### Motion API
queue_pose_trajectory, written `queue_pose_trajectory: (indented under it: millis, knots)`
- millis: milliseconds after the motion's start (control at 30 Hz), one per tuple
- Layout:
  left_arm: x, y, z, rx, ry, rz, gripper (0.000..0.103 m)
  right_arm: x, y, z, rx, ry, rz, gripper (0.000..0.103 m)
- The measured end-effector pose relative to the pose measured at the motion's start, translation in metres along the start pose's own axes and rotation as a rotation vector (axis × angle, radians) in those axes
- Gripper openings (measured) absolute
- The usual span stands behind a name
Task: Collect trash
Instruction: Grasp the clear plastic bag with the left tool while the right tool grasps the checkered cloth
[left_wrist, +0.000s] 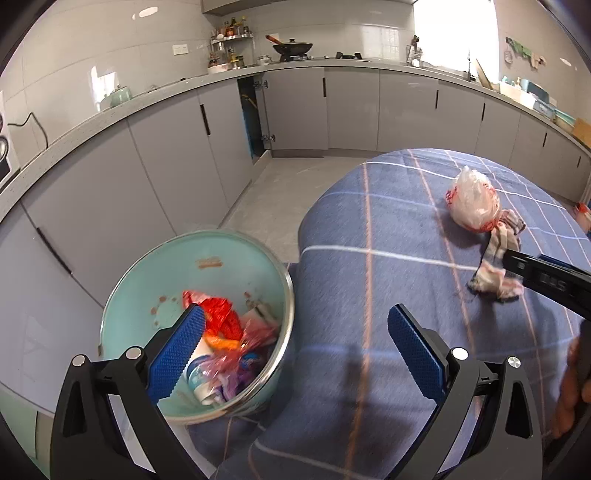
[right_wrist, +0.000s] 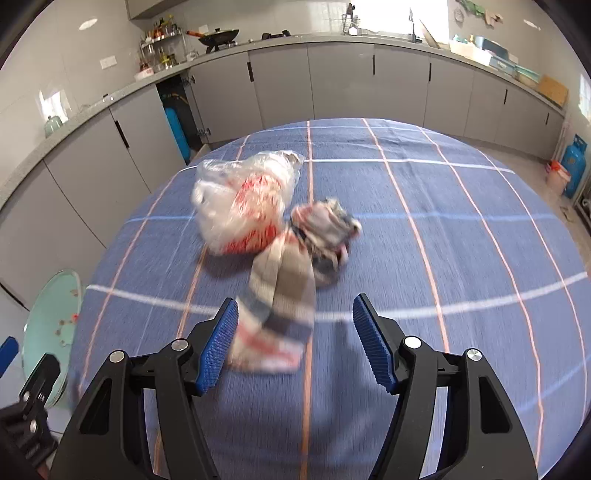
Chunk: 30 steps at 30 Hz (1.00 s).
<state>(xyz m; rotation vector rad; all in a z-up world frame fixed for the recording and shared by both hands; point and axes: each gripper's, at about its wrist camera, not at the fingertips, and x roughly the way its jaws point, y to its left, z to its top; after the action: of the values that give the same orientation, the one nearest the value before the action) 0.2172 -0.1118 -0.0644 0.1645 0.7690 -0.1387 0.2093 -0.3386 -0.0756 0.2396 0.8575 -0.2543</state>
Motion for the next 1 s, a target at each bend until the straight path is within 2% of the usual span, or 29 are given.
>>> queue_pose_trajectory:
  millis: [67, 167, 233, 300, 333, 400, 467, 633, 800, 1000]
  knots:
    - [0.004, -0.006, 0.006, 0.009, 0.001, -0.005, 0.097, 0.011, 0.002, 0.008, -0.008, 0.015, -0.014, 0.063]
    - [0.010, -0.013, 0.014, 0.011, 0.005, -0.012, 0.097, 0.027, 0.000, 0.014, 0.001, 0.058, -0.004, 0.053]
    - [0.014, -0.018, 0.019, 0.012, 0.011, -0.017, 0.097, 0.029, -0.002, 0.014, -0.009, 0.054, -0.007, 0.048]
    - [0.018, -0.025, 0.024, 0.016, 0.015, -0.023, 0.097, 0.029, -0.003, 0.014, -0.031, 0.053, -0.021, 0.036]
    - [0.021, -0.030, 0.026, 0.021, 0.018, -0.027, 0.097, 0.029, -0.006, 0.014, -0.033, 0.052, -0.015, 0.034]
    - [0.025, -0.039, 0.031, 0.028, 0.020, -0.035, 0.097, 0.029, -0.014, 0.016, -0.016, 0.058, -0.001, 0.019]
    - [0.028, -0.050, 0.035, 0.037, 0.025, -0.048, 0.097, 0.029, -0.025, 0.019, 0.000, 0.066, 0.006, 0.016]
    - [0.034, -0.083, 0.047, 0.074, 0.024, -0.085, 0.097, 0.023, -0.056, 0.024, 0.001, 0.057, -0.044, 0.013]
    - [0.040, -0.119, 0.061, 0.100, 0.025, -0.140, 0.097, 0.016, -0.097, 0.030, 0.017, 0.016, -0.134, 0.013]
    - [0.054, -0.163, 0.082, 0.151, -0.010, -0.134, 0.097, 0.014, -0.132, 0.030, 0.049, -0.015, -0.173, 0.013]
